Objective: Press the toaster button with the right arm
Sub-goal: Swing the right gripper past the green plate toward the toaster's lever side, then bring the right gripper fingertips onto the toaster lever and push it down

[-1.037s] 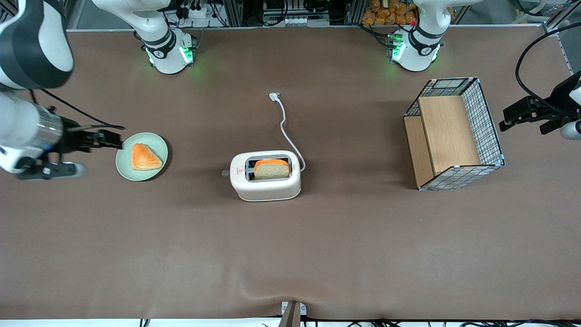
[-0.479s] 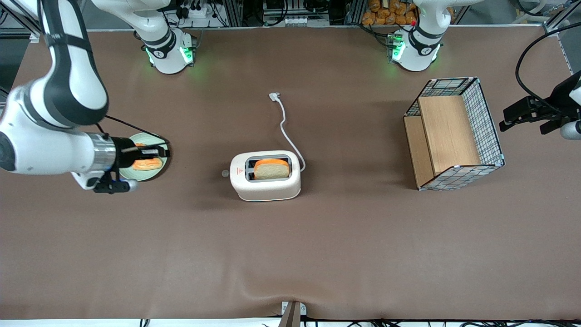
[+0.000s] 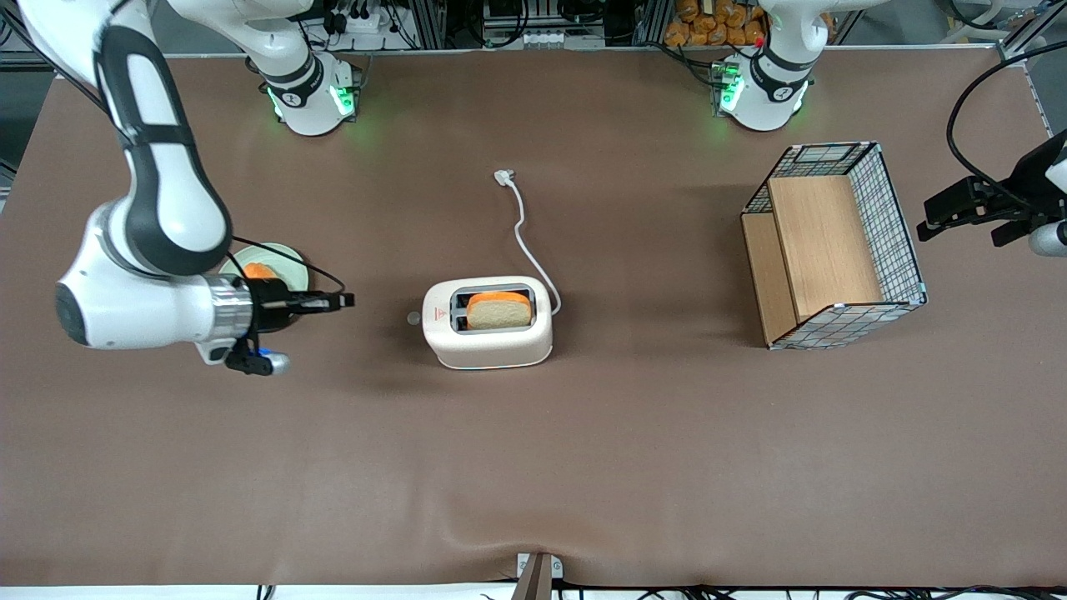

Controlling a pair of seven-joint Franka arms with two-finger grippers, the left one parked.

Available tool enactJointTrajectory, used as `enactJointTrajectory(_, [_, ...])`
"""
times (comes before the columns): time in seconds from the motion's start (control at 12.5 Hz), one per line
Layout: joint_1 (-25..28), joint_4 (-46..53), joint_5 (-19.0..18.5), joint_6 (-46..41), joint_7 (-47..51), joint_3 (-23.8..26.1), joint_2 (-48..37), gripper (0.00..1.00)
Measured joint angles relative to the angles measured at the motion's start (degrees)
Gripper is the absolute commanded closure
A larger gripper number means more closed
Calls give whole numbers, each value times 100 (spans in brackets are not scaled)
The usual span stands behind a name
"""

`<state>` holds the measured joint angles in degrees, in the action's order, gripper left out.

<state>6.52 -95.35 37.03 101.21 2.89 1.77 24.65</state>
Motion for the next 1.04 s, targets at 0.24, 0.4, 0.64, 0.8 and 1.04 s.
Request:
enactJointTrajectory(0.24, [150,-145,234,471,-241,1,155,100])
enactJointTrajectory(0.4, [160,-261,256,674,-505,1,154,100])
enactJointTrajectory(0.64, [313,-426,342,919,-653,8,154,100])
enactJointTrajectory(0.8, [432,-448,349,973,-653,9,154,100])
enactJointTrajectory(1.04, [470,-474,349,1052,-655,8,154,100])
